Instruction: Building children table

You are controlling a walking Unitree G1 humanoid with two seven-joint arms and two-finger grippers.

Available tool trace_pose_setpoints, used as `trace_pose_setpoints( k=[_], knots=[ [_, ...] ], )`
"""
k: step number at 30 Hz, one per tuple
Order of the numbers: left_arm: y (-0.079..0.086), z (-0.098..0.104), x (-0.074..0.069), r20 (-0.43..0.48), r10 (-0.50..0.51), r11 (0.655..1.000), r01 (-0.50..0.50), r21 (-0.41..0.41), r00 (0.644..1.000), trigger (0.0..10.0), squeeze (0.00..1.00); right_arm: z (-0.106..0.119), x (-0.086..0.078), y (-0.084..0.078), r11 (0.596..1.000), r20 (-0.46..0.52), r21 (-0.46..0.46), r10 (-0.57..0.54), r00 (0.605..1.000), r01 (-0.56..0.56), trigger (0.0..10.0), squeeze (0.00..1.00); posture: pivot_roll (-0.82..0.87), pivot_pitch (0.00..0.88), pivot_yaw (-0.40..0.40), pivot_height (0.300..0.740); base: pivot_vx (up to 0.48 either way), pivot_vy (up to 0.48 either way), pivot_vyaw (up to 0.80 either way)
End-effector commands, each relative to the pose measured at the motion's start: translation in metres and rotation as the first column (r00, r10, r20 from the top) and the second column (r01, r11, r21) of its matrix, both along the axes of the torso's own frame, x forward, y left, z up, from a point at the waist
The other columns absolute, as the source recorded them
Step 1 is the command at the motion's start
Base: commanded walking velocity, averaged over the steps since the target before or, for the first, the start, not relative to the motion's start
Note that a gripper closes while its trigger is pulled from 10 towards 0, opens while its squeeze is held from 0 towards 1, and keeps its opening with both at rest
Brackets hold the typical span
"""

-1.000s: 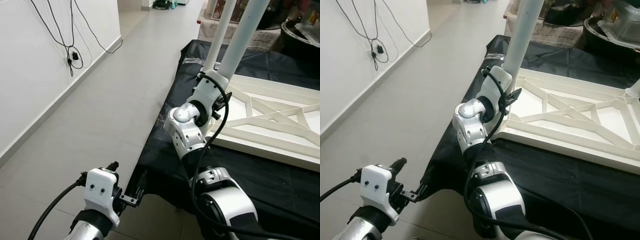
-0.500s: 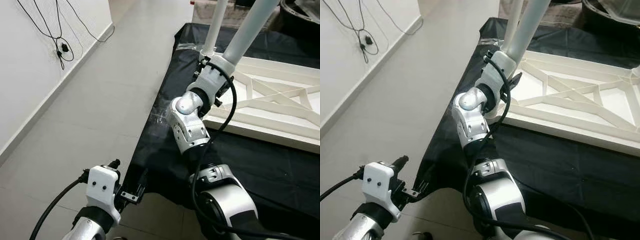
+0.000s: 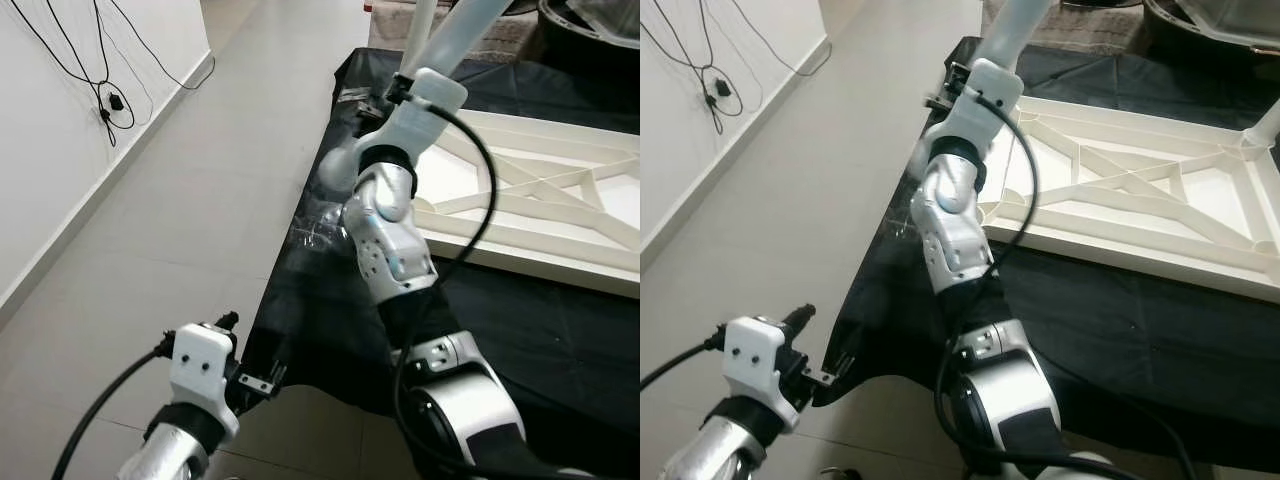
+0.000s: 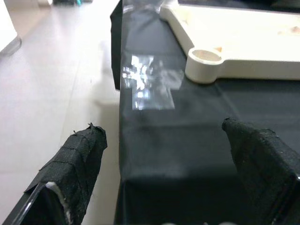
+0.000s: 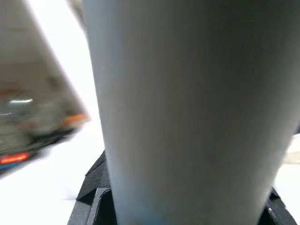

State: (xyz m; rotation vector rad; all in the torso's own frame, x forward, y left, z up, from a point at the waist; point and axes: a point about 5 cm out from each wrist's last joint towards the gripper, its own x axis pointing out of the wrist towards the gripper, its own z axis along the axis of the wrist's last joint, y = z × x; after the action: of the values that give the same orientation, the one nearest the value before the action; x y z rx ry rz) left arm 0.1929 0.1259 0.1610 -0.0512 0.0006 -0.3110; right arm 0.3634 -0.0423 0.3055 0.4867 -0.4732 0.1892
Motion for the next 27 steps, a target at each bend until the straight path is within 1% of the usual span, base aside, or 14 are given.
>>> trace_pose_setpoints(
  k=[1, 2, 3, 4, 6, 7, 8, 10, 13, 15, 18, 20, 24, 27],
  knots=[
    [0.003, -0.006, 0.002, -0.032, 0.011, 1.000, -0.010, 0.028, 0.999, 10.0, 1.00, -0.009, -0.002, 0.010, 0.993, -0.029, 0.016, 0.114, 0.993, -0.114, 10.0, 0.00, 0.15, 0.112, -0.006, 0.740, 0.000, 0.000, 0.00],
    [0.005, -0.004, 0.007, -0.019, 0.020, 0.999, -0.019, 0.049, 1.000, 10.0, 1.00, -0.016, -0.004, 0.014, 0.984, -0.042, 0.021, 0.179, 0.983, -0.178, 10.0, 0.00, 0.15, 0.109, -0.003, 0.740, 0.000, 0.000, 0.00],
    [0.005, -0.004, 0.007, -0.019, 0.020, 0.999, -0.019, 0.049, 1.000, 10.0, 1.00, -0.016, -0.004, 0.014, 0.984, -0.042, 0.021, 0.179, 0.983, -0.178, 10.0, 0.00, 0.15, 0.109, -0.003, 0.740, 0.000, 0.000, 0.00],
    [0.008, -0.002, 0.017, -0.010, 0.042, 0.995, -0.040, 0.088, 0.999, 10.0, 0.00, -0.025, -0.007, 0.018, 0.968, -0.063, 0.028, 0.252, 0.966, -0.251, 10.0, 0.00, 0.14, 0.102, -0.005, 0.740, 0.000, 0.000, 0.00],
    [0.015, 0.003, 0.033, 0.015, 0.077, 0.986, -0.078, 0.148, 0.997, 10.0, 0.00, -0.037, -0.015, 0.024, 0.924, -0.082, 0.052, 0.382, 0.920, -0.379, 10.0, 0.00, 0.15, 0.102, -0.005, 0.740, 0.000, 0.000, 0.00],
    [0.015, 0.003, 0.033, 0.015, 0.077, 0.986, -0.078, 0.148, 0.997, 10.0, 0.00, -0.037, -0.015, 0.024, 0.924, -0.082, 0.052, 0.382, 0.920, -0.379, 10.0, 0.00, 0.15, 0.102, -0.005, 0.740, 0.000, 0.000, 0.00],
    [0.019, 0.006, 0.040, 0.024, 0.094, 0.981, -0.096, 0.168, 0.995, 10.0, 0.00, -0.042, -0.018, 0.026, 0.909, -0.085, 0.048, 0.417, 0.905, -0.414, 10.0, 0.00, 0.15, 0.102, -0.005, 0.740, 0.000, 0.000, 0.00],
    [0.024, 0.006, 0.047, 0.024, 0.109, 0.976, -0.111, 0.188, 0.994, 10.0, 0.00, -0.045, -0.021, 0.027, 0.892, -0.080, 0.044, 0.452, 0.888, -0.450, 10.0, 0.00, 0.15, 0.102, -0.005, 0.740, 0.000, 0.000, 0.00],
    [0.027, 0.007, 0.052, 0.024, 0.116, 0.973, -0.119, 0.198, 0.993, 10.0, 0.00, -0.048, -0.023, 0.027, 0.879, -0.075, 0.039, 0.476, 0.876, -0.475, 10.0, 0.00, 0.15, 0.102, -0.005, 0.740, 0.000, 0.000, 0.00],
    [0.031, 0.009, 0.064, 0.024, 0.131, 0.967, -0.133, 0.217, 0.991, 10.0, 0.00, -0.052, -0.029, 0.028, 0.848, -0.068, 0.028, 0.530, 0.845, -0.530, 10.0, 0.00, 0.13, 0.102, -0.003, 0.740, 0.000, 0.000, 0.00],
    [0.029, 0.012, 0.074, 0.025, 0.104, 0.967, -0.107, 0.229, 0.994, 10.0, 0.00, -0.057, -0.036, 0.031, 0.820, -0.074, 0.006, 0.572, 0.817, -0.573, 10.0, 0.00, 0.13, 0.106, -0.002, 0.740, 0.000, 0.000, 0.00],
    [0.029, 0.012, 0.074, 0.025, 0.104, 0.967, -0.107, 0.229, 0.994, 10.0, 0.00, -0.057, -0.036, 0.031, 0.820, -0.074, 0.006, 0.572, 0.817, -0.573, 10.0, 0.00, 0.13, 0.106, -0.002, 0.740, 0.000, 0.000, 0.00],
    [0.016, 0.011, 0.085, 0.006, -0.001, 0.966, -0.001, 0.258, 1.000, 10.0, 0.00, -0.064, -0.047, 0.038, 0.761, -0.092, -0.012, 0.645, 0.759, -0.648, 10.0, 0.00, 0.13, 0.106, -0.002, 0.740, 0.000, 0.000, 0.00],
    [0.012, 0.010, 0.086, -0.003, -0.027, 0.965, 0.027, 0.260, 1.000, 10.0, 0.00, -0.066, -0.049, 0.039, 0.754, -0.098, -0.020, 0.652, 0.751, -0.657, 10.0, 0.00, 0.13, 0.114, -0.002, 0.740, 0.000, 0.000, 0.00]
  ],
)
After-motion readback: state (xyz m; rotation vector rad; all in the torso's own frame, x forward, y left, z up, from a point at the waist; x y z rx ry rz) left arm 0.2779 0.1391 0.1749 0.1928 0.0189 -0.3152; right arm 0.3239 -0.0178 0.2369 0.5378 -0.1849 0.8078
